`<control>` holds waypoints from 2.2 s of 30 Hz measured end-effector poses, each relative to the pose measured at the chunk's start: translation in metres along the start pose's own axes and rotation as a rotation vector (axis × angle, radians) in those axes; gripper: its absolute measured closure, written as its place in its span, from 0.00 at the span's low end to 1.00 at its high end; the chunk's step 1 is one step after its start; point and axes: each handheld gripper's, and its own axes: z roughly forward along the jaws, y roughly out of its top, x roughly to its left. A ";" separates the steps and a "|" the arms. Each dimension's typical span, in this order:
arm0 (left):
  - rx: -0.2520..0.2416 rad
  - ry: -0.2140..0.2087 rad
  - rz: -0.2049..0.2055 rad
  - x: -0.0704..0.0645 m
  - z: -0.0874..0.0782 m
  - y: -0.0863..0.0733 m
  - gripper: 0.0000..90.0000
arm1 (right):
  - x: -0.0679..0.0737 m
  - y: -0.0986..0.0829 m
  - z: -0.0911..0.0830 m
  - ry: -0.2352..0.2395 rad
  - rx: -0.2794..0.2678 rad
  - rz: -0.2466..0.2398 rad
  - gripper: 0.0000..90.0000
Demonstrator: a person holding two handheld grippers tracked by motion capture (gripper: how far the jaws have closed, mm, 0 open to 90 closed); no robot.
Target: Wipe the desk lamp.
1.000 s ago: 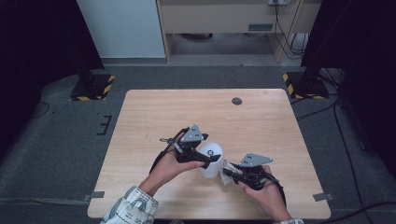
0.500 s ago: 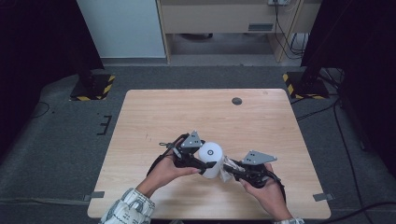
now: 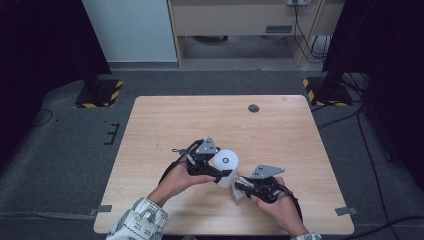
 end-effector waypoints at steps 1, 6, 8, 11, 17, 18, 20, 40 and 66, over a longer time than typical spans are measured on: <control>0.000 -0.002 -0.001 0.000 0.000 0.000 0.10 | 0.001 0.001 -0.001 0.012 -0.004 -0.005 0.79; 0.000 -0.008 -0.017 0.001 0.001 0.000 0.10 | 0.005 0.010 -0.014 0.040 -0.091 -0.021 0.79; -0.010 -0.011 -0.027 0.002 0.001 0.000 0.10 | 0.005 0.011 -0.017 0.046 -0.104 -0.020 0.79; -0.045 -0.010 -0.012 0.002 -0.004 0.004 0.11 | 0.003 0.009 -0.015 0.042 -0.093 -0.012 0.79; -0.071 -0.011 -0.005 0.006 -0.012 0.014 0.18 | 0.005 0.010 -0.014 0.049 -0.096 -0.020 0.79; -0.066 -0.016 -0.002 0.008 -0.011 0.014 0.21 | 0.006 0.011 -0.014 0.050 -0.098 -0.025 0.79; -0.053 -0.018 -0.001 0.009 -0.008 0.014 0.27 | 0.008 0.015 -0.015 0.070 -0.111 -0.033 0.79; -0.019 0.010 0.038 0.007 -0.004 0.015 0.32 | 0.016 0.021 -0.001 0.043 -0.076 -0.100 0.79; -0.009 0.022 -0.019 0.016 -0.007 0.012 0.30 | 0.022 0.015 0.024 0.039 0.018 -0.140 0.79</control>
